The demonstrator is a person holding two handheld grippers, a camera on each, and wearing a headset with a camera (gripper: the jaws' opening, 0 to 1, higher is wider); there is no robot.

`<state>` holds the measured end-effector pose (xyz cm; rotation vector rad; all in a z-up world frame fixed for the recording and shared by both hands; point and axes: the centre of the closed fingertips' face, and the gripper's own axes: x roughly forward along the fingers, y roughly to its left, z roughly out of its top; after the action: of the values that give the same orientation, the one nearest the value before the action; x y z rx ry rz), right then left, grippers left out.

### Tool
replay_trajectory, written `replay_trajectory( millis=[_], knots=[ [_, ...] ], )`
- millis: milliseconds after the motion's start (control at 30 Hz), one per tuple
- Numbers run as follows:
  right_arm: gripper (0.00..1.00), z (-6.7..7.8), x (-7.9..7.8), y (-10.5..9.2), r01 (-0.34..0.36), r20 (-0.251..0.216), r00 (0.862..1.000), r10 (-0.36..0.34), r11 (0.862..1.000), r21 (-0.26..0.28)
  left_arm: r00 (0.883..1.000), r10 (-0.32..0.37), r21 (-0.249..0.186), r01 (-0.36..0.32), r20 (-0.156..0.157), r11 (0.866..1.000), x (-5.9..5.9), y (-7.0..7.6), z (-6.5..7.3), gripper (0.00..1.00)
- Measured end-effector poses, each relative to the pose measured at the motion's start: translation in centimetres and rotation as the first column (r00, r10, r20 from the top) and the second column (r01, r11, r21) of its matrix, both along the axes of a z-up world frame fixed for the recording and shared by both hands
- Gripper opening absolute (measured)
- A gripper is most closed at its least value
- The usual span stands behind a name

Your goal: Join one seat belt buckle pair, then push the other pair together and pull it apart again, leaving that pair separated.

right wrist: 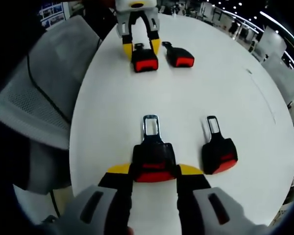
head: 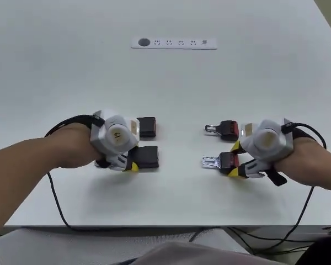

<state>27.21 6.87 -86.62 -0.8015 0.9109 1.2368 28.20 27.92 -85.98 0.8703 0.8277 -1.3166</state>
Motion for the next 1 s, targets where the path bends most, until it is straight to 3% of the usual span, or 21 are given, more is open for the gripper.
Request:
replay_trajectory(
  millis=[167,1000],
  knots=[
    [0.35,0.1,-0.2,0.1,-0.008,-0.017,1.000,0.008,1.000,0.010,1.000,-0.005,0.011,0.006,-0.011,1.000,-0.1,0.0,-0.1,0.33],
    [0.35,0.0,-0.2,1.2,-0.087,-0.030,0.996,0.085,0.992,-0.086,0.999,0.006,0.021,-0.005,-0.038,1.000,-0.1,0.2,-0.2,0.32]
  ],
)
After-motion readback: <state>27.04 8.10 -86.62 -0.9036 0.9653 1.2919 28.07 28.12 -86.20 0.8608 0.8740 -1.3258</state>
